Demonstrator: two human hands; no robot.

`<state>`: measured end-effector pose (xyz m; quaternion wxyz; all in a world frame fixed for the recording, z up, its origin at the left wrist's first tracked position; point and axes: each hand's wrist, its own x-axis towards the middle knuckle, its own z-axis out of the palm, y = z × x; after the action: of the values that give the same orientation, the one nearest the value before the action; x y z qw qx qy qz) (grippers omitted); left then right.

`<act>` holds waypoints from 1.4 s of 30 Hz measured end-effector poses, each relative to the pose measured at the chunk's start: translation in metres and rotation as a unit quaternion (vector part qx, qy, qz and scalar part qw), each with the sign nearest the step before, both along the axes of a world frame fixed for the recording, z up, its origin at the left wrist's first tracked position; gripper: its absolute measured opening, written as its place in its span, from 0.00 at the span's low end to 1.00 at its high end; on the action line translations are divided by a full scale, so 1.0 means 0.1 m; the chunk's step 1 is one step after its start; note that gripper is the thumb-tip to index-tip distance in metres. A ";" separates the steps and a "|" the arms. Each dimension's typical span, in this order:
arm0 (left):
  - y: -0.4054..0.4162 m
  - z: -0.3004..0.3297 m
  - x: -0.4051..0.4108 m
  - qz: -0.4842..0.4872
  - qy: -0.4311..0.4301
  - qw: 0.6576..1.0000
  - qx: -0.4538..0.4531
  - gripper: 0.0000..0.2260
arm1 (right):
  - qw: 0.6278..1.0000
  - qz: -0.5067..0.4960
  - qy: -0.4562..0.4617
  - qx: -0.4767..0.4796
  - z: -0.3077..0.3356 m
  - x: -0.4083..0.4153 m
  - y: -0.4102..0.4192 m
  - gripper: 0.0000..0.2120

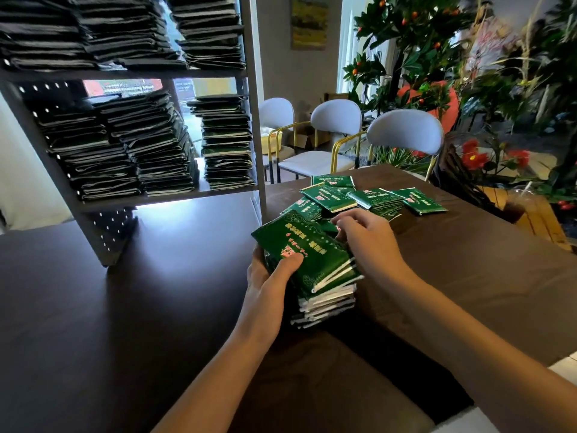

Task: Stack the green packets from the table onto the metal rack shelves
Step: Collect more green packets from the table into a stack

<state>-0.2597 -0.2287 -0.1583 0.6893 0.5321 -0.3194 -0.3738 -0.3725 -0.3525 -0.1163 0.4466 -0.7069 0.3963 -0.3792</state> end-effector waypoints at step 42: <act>-0.04 -0.05 0.10 0.004 0.044 0.998 -0.038 0.28 | 0.919 0.232 0.109 -0.300 0.05 -0.15 0.44 0.23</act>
<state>-0.2502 -0.2325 -0.1632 0.7242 0.4897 -0.3005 -0.3814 -0.3871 -0.3085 -0.1112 0.2431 -0.9168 0.1352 -0.2867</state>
